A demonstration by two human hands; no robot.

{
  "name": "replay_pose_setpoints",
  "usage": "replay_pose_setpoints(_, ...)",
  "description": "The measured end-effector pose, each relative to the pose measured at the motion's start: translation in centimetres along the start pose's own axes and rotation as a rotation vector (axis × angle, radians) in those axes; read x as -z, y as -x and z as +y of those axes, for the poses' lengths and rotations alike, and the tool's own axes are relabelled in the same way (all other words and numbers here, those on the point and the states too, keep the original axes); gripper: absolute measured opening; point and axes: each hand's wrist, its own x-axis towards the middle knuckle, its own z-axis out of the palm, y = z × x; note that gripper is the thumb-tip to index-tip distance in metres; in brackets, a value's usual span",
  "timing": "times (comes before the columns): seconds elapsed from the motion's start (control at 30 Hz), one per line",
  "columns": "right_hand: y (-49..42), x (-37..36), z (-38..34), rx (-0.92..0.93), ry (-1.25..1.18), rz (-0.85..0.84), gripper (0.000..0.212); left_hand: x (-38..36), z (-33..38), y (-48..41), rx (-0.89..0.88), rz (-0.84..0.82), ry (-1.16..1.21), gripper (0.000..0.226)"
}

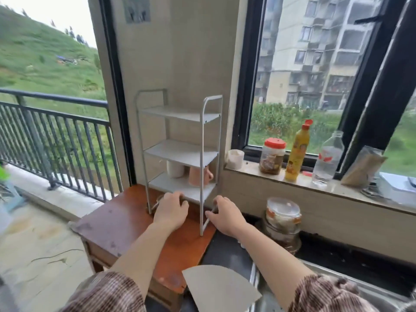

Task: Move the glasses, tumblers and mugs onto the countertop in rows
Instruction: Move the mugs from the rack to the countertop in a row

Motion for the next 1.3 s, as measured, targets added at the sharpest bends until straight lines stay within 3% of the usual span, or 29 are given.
replay_pose_setpoints(0.2, -6.7, -7.3, -3.8, -0.046, -0.117, 0.008, 0.047, -0.9, -6.7, -7.8, -0.012, -0.075, 0.034, 0.035)
replay_pose_setpoints(0.47, -14.8, -13.6, -7.2, -0.291, -0.248, 0.093, 0.064, -1.4, -13.6, -17.7, -0.166, -0.151, 0.080, 0.040)
replay_pose_setpoints(0.73, -20.8, -15.6, -7.2, -0.526, -0.507, 0.349, 0.060, -3.7, -16.2, -25.0, -0.185, -0.203, 0.137, 0.056)
replay_pose_setpoints(0.93, -25.5, -15.1, -6.3, -0.704, -0.719, 0.653, 0.046, -4.8, -16.1, -30.0, 0.041, -0.194, 0.366, 0.068)
replay_pose_setpoints(1.0, -26.5, -15.2, -5.6, -0.734, -0.811, 0.719, 0.031, -5.0, -16.1, -31.2, 0.091, -0.199, 0.411, 0.068)
replay_pose_setpoints(1.1, -27.5, -15.3, -4.7, -0.770, -0.875, 0.764, 0.032, -5.5, -16.8, -32.6, 0.073, -0.221, 0.466, 0.072)
replay_pose_setpoints(1.3, -28.4, -15.4, -3.6, -0.782, -1.006, 0.914, 0.034, -5.6, -17.4, -34.5, 0.061, -0.281, 0.808, 0.066)
